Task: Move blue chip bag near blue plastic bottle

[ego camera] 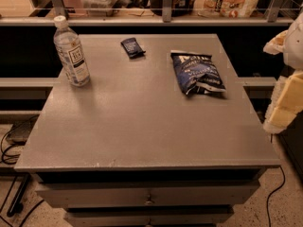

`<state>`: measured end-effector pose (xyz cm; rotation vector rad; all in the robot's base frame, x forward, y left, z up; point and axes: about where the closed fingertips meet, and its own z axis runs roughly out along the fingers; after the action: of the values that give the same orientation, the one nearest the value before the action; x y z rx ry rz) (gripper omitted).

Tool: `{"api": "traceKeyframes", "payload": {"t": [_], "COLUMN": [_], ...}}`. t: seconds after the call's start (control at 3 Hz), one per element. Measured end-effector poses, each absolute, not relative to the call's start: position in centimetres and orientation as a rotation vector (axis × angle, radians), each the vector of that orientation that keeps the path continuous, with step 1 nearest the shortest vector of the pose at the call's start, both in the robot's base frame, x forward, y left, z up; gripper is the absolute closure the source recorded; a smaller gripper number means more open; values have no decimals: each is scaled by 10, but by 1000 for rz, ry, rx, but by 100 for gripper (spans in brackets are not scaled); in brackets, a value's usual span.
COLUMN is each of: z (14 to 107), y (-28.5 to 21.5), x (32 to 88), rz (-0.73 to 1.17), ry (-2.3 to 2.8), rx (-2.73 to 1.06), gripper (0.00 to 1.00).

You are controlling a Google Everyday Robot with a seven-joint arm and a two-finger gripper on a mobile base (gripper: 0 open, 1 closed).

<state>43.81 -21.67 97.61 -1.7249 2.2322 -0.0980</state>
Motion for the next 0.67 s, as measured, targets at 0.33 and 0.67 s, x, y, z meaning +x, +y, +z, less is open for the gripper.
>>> {"api": "traceKeyframes", "payload": {"t": [0.33,0.67], "z": [976,980], "y": [-217,-215], "x": [438,444], "rz": [-98,-87], "ry": [2232,2179], "rx": [-1725,-1690], "gripper": [0,0]}}
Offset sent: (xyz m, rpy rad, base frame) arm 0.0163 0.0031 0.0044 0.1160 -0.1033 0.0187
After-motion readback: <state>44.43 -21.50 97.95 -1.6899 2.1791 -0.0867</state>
